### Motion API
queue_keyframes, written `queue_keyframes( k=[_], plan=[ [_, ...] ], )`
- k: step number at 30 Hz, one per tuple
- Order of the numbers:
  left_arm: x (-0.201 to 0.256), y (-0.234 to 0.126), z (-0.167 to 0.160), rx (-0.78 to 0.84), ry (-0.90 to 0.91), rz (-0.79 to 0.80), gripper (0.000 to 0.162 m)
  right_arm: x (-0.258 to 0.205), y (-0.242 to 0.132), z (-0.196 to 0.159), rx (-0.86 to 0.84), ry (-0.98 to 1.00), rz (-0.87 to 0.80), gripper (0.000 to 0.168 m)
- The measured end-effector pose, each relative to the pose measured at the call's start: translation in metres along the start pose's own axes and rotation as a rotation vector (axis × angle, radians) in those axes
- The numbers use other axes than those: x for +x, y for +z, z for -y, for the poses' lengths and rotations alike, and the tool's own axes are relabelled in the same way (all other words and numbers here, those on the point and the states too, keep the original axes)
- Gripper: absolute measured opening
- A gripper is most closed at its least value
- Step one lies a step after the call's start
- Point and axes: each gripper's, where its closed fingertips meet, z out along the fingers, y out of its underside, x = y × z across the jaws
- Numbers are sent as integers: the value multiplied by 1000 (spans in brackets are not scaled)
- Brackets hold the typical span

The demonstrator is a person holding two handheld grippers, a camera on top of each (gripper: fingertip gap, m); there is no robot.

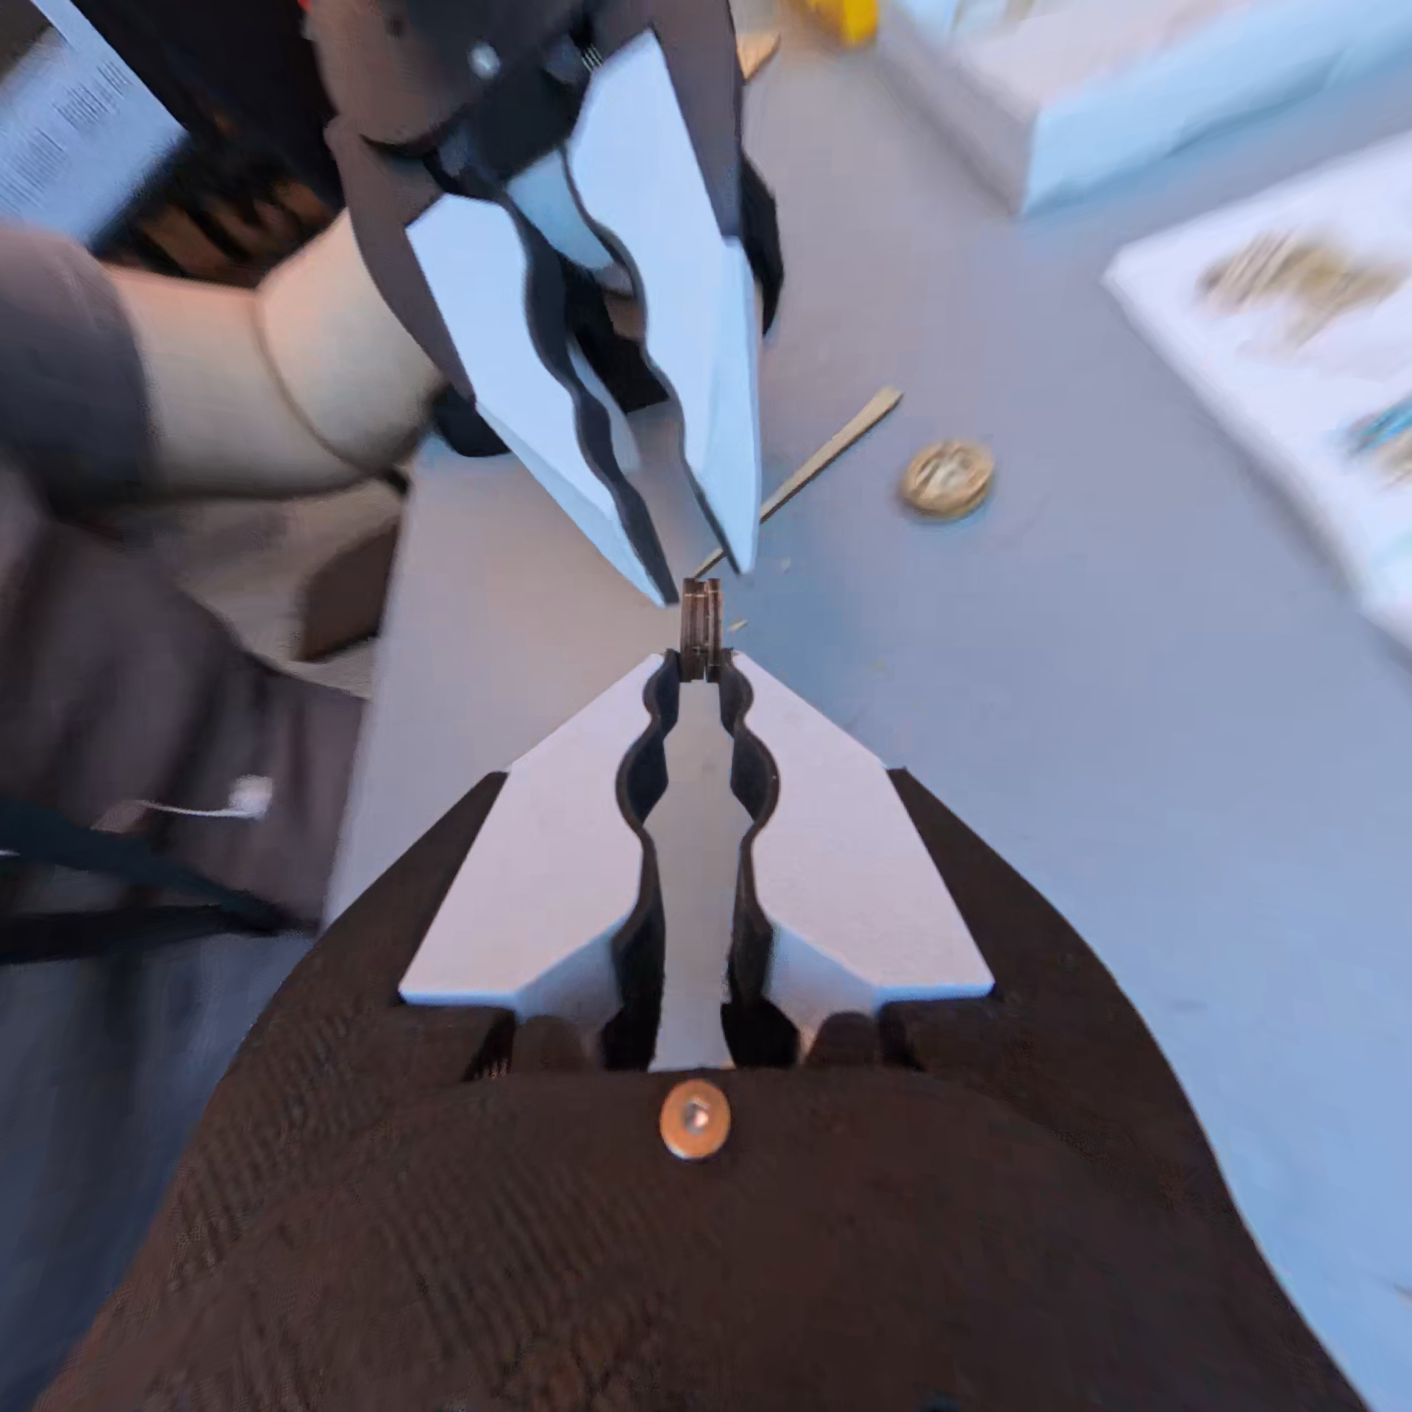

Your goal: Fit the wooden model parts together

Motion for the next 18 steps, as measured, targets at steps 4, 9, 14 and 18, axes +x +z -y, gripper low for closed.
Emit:
queue_keyframes(
  k=[4,9,14,18],
  plan=[
    [-1,-5,-11,-30,-83,-60,12,0,15,-33,-152,247,139,8],
    [10,17,-23,-90,-69,-97,12,9,18,-33,-167,159,50,18],
    [5,29,-42,-176,-40,-52,7,29,1,-30,-162,74,-77,36],
    [-4,24,-34,-132,-40,-13,10,28,-10,-16,-98,-91,-106,19]
  ],
)
